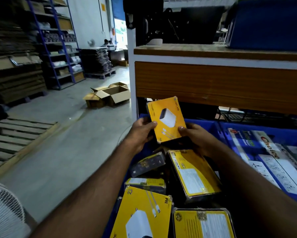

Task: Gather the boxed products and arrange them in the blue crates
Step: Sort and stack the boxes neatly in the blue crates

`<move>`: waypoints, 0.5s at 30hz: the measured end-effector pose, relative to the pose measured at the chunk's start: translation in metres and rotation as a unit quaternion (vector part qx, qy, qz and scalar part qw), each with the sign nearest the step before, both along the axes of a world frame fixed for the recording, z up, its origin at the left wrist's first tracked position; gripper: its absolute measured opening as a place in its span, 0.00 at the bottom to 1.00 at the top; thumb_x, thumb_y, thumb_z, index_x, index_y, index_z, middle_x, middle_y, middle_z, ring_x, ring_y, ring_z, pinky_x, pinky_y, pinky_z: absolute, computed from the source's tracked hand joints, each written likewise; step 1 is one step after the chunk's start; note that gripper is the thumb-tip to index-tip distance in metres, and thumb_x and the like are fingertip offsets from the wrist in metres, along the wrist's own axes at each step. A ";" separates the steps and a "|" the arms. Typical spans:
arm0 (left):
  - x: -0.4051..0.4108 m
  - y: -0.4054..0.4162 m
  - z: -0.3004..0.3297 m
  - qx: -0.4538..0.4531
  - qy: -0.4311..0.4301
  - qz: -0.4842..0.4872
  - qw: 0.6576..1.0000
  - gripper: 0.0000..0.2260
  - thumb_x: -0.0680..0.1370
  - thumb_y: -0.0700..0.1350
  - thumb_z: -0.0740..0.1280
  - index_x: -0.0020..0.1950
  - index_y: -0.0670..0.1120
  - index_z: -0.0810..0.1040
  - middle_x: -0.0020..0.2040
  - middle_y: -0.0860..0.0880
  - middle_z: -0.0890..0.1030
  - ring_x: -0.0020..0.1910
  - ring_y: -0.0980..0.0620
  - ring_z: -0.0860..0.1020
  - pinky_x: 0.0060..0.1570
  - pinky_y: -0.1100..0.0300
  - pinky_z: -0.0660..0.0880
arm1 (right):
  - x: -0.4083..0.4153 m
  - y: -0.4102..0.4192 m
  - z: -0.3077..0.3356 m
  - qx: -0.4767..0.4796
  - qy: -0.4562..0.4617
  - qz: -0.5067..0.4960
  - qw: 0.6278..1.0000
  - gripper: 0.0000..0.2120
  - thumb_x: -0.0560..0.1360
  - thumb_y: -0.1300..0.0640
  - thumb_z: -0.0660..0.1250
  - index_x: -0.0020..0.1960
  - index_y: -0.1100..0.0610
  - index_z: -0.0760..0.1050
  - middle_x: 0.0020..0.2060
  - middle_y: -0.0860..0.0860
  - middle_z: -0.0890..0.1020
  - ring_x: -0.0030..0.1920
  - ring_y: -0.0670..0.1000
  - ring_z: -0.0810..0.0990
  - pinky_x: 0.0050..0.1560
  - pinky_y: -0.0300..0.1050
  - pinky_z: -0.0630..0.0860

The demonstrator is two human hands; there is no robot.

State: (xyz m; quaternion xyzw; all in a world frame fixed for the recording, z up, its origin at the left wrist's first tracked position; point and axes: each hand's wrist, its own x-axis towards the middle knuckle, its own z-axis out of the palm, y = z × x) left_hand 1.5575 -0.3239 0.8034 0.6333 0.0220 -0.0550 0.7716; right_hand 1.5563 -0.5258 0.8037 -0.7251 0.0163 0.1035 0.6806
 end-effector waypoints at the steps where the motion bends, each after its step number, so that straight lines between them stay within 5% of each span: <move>1: -0.001 -0.001 0.002 0.014 -0.033 0.018 0.999 0.16 0.79 0.40 0.66 0.67 0.41 0.71 0.60 0.42 0.80 0.57 0.44 0.79 0.60 0.43 0.76 | 0.001 0.000 -0.001 -0.037 -0.032 -0.013 0.999 0.16 0.80 0.53 0.63 0.66 0.58 0.71 0.54 0.57 0.82 0.53 0.57 0.82 0.56 0.55 0.79; 4: -0.003 -0.001 0.004 0.178 -0.193 0.050 0.964 0.21 0.76 0.40 0.71 0.66 0.45 0.68 0.61 0.48 0.75 0.59 0.51 0.76 0.57 0.51 0.77 | 0.000 0.001 0.006 0.036 -0.052 -0.036 0.997 0.24 0.79 0.40 0.58 0.67 0.56 0.70 0.56 0.55 0.79 0.56 0.57 0.80 0.52 0.54 0.80; 7: -0.004 0.001 -0.003 0.458 -0.389 0.039 0.798 0.21 0.70 0.39 0.69 0.61 0.47 0.71 0.58 0.47 0.73 0.56 0.48 0.73 0.53 0.48 0.75 | 0.002 -0.003 0.020 0.205 0.055 -0.053 0.976 0.33 0.73 0.28 0.55 0.59 0.57 0.71 0.51 0.59 0.80 0.54 0.60 0.81 0.48 0.54 0.80; 9: -0.005 -0.002 -0.005 0.541 -0.431 0.018 0.722 0.21 0.67 0.39 0.68 0.59 0.48 0.72 0.57 0.46 0.72 0.55 0.44 0.71 0.53 0.47 0.72 | 0.003 -0.002 0.018 0.178 0.061 -0.048 0.981 0.28 0.75 0.33 0.60 0.52 0.59 0.74 0.44 0.58 0.82 0.45 0.55 0.83 0.42 0.50 0.81; 11: -0.006 -0.006 -0.008 0.577 -0.425 0.006 0.697 0.22 0.67 0.39 0.69 0.60 0.51 0.72 0.60 0.46 0.70 0.60 0.43 0.68 0.58 0.48 0.69 | 0.004 0.002 0.011 0.107 0.028 -0.068 0.992 0.14 0.78 0.49 0.65 0.55 0.60 0.75 0.42 0.57 0.81 0.36 0.50 0.83 0.33 0.44 0.79; 13: -0.006 -0.007 -0.014 0.618 -0.379 0.014 0.689 0.24 0.68 0.41 0.71 0.62 0.52 0.68 0.66 0.46 0.65 0.66 0.43 0.64 0.65 0.48 0.65 | 0.007 0.003 0.007 0.057 -0.021 -0.106 0.992 0.13 0.77 0.57 0.66 0.59 0.61 0.74 0.43 0.55 0.81 0.34 0.49 0.82 0.30 0.43 0.77; 15: -0.006 -0.003 -0.021 0.626 -0.293 0.020 0.722 0.27 0.69 0.44 0.72 0.65 0.50 0.65 0.67 0.44 0.61 0.67 0.43 0.63 0.67 0.49 0.66 | 0.008 0.000 0.008 0.043 -0.065 -0.133 0.988 0.13 0.77 0.58 0.67 0.60 0.59 0.72 0.46 0.55 0.82 0.40 0.52 0.83 0.36 0.45 0.79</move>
